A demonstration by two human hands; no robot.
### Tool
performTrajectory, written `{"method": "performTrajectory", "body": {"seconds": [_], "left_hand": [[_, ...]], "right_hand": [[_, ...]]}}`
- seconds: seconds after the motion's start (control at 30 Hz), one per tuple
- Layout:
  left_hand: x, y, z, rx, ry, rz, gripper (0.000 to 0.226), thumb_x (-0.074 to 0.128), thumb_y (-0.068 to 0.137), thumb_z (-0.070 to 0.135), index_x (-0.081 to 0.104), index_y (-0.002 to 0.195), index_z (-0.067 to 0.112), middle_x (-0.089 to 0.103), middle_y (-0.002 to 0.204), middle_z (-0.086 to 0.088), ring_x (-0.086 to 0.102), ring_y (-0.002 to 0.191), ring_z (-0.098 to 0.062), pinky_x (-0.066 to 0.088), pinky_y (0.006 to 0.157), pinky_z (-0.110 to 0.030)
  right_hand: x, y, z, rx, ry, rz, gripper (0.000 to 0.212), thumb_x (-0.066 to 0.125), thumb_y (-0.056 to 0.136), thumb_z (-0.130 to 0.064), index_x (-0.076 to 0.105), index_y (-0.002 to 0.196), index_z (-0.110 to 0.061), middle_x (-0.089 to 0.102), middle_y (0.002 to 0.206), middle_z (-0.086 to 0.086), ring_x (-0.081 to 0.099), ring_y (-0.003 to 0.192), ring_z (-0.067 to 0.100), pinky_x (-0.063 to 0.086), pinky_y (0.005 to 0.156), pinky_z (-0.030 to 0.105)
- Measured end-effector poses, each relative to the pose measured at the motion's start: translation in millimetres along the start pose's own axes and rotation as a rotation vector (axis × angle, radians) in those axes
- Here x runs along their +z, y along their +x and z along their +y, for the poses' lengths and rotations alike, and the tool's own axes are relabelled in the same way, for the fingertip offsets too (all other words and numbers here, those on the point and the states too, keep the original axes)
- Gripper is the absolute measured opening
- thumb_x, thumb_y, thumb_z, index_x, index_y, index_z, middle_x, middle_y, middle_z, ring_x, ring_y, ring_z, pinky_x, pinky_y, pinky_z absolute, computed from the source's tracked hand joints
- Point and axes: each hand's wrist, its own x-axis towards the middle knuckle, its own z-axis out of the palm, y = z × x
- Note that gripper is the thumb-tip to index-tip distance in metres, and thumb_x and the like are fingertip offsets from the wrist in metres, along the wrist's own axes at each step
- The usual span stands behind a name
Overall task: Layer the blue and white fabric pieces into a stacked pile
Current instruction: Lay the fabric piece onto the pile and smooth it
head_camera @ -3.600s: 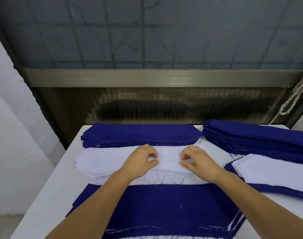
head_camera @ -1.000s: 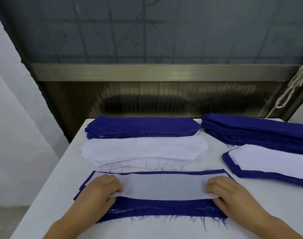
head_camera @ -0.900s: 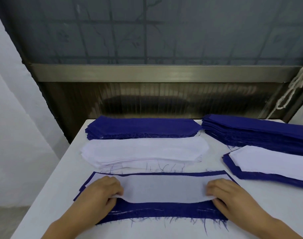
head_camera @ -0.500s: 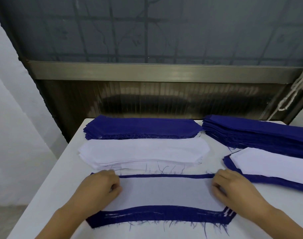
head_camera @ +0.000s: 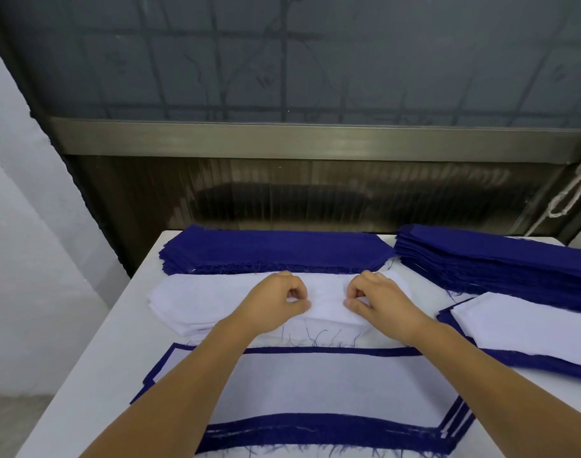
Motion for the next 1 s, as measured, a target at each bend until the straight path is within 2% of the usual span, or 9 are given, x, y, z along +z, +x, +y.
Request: {"method": "performTrajectory", "body": {"seconds": [0.1,0.2,0.27,0.4,0.5,0.6,0.7,0.8,1.0], "left_hand": [[2,6,-1,-0.03,0.01,-0.03,0.021,0.072,0.081,0.044,0.064,0.094,0.03,0.057,0.095,0.014,0.056,0.088,-0.007,0.048,0.076,-0.019],[6,10,2,-0.06,0.094,-0.025,0.028,0.072,0.077,0.05,0.06,0.094,0.032,0.054,0.093,0.014,0.054,0.085,-0.009,0.046,0.071,-0.019],[9,12,3,-0.064,0.15,0.0,0.025,0.07,0.079,0.05,0.058,0.091,0.031,0.053,0.09,0.012,0.053,0.082,-0.01,0.042,0.066,-0.019],[12,15,4,0.0,0.271,0.094,0.01,0.06,0.09,0.035,0.055,0.086,0.027,0.05,0.084,0.01,0.051,0.08,-0.012,0.046,0.069,-0.025],[13,15,4,0.023,0.279,0.123,0.008,0.055,0.093,0.027,0.056,0.086,0.025,0.05,0.084,0.008,0.051,0.081,-0.014,0.05,0.074,-0.028],[12,13,-1,0.048,0.296,0.142,0.007,0.054,0.095,0.025,0.059,0.091,0.022,0.051,0.087,0.007,0.05,0.083,-0.013,0.046,0.072,-0.024],[2,5,-13,0.042,0.323,0.172,0.008,0.053,0.094,0.02,0.059,0.089,0.022,0.05,0.087,0.007,0.049,0.083,-0.012,0.045,0.071,-0.023],[-15,-10,-32,-0.009,0.378,0.203,0.005,0.056,0.093,0.019,0.06,0.093,0.023,0.052,0.089,0.008,0.049,0.083,-0.011,0.046,0.074,-0.021],[-48,-42,-66,-0.144,0.425,0.244,0.009,0.062,0.091,0.024,0.064,0.099,0.028,0.059,0.098,0.009,0.054,0.083,-0.009,0.043,0.077,-0.015]], "right_hand": [[1,6,1,0.039,0.051,-0.008,0.008,0.055,0.096,-0.035,0.057,0.09,-0.03,0.052,0.091,-0.014,0.049,0.088,0.007,0.042,0.078,0.017],[1,14,2,0.08,0.047,-0.033,0.022,0.048,0.1,-0.033,0.063,0.095,-0.017,0.056,0.092,-0.005,0.051,0.089,0.011,0.044,0.082,0.024],[0,18,0,0.108,0.043,-0.048,0.026,0.045,0.101,-0.032,0.063,0.099,-0.014,0.058,0.094,-0.002,0.053,0.091,0.014,0.045,0.084,0.026],[0,21,-3,0.157,0.052,-0.042,0.029,0.042,0.102,-0.034,0.064,0.101,-0.014,0.058,0.094,-0.002,0.055,0.091,0.016,0.045,0.084,0.026],[0,16,-8,0.166,0.075,-0.042,0.03,0.05,0.094,-0.05,0.059,0.091,-0.022,0.056,0.088,-0.008,0.053,0.084,0.012,0.044,0.073,0.023],[-1,8,-12,0.095,-0.015,-0.039,0.033,0.059,0.083,-0.062,0.051,0.094,-0.032,0.051,0.09,-0.015,0.049,0.084,0.007,0.039,0.07,0.019],[-2,1,-10,0.062,-0.022,0.027,0.02,0.062,0.087,-0.043,0.047,0.094,-0.031,0.049,0.089,-0.017,0.048,0.086,0.007,0.039,0.073,0.018],[-4,-2,-4,0.072,0.008,0.052,0.016,0.059,0.092,-0.024,0.045,0.088,-0.031,0.049,0.086,-0.015,0.048,0.082,0.008,0.037,0.068,0.014],[-7,-10,1,-0.006,0.025,0.068,0.011,0.054,0.096,-0.019,0.054,0.092,-0.028,0.052,0.091,-0.016,0.049,0.086,0.006,0.038,0.072,0.008]]}}
